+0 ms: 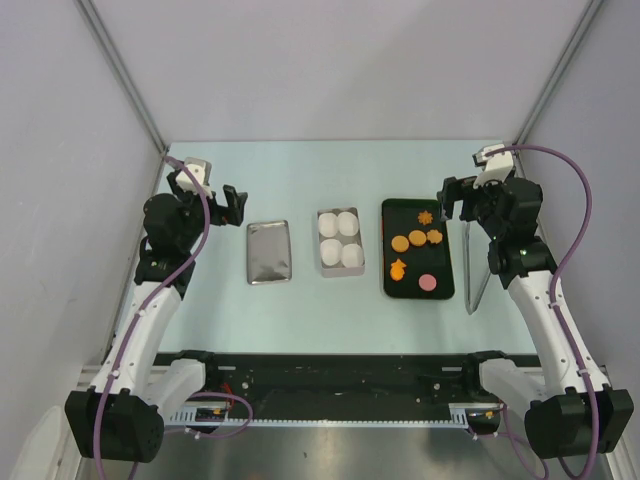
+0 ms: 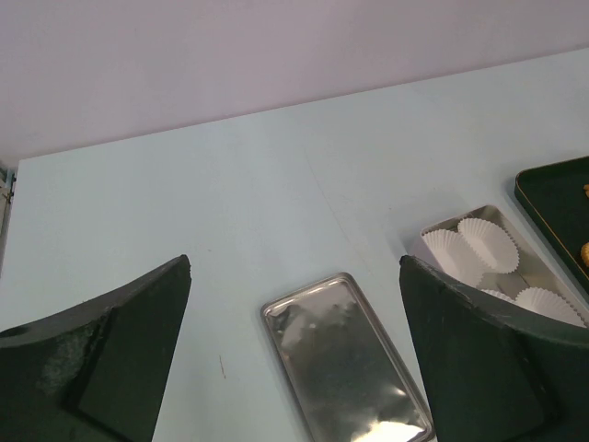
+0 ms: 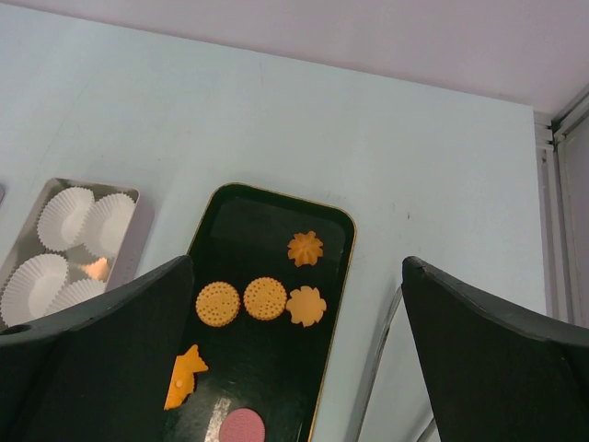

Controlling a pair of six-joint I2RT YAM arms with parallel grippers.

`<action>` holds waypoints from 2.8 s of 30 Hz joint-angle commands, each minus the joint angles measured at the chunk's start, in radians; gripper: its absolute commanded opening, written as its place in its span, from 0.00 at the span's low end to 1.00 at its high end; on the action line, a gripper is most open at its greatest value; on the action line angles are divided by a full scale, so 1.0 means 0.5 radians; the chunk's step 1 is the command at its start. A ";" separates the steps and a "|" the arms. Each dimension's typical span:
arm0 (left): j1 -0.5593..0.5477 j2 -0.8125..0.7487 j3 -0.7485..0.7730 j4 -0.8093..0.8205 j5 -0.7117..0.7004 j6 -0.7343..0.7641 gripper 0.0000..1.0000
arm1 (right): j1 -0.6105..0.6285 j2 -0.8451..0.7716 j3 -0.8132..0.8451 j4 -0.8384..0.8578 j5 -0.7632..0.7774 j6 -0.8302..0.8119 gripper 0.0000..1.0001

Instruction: Pack the cookies

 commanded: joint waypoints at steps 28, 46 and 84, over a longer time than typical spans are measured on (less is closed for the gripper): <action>-0.006 -0.016 0.080 0.025 0.012 0.019 1.00 | -0.272 0.053 0.099 -0.083 -0.127 0.030 1.00; -0.006 0.042 0.197 -0.048 0.012 0.004 1.00 | -0.520 0.335 0.118 -0.878 0.134 -0.277 1.00; -0.006 0.152 -0.003 0.173 0.101 0.025 1.00 | -0.750 1.188 0.038 -0.894 -0.001 -0.259 1.00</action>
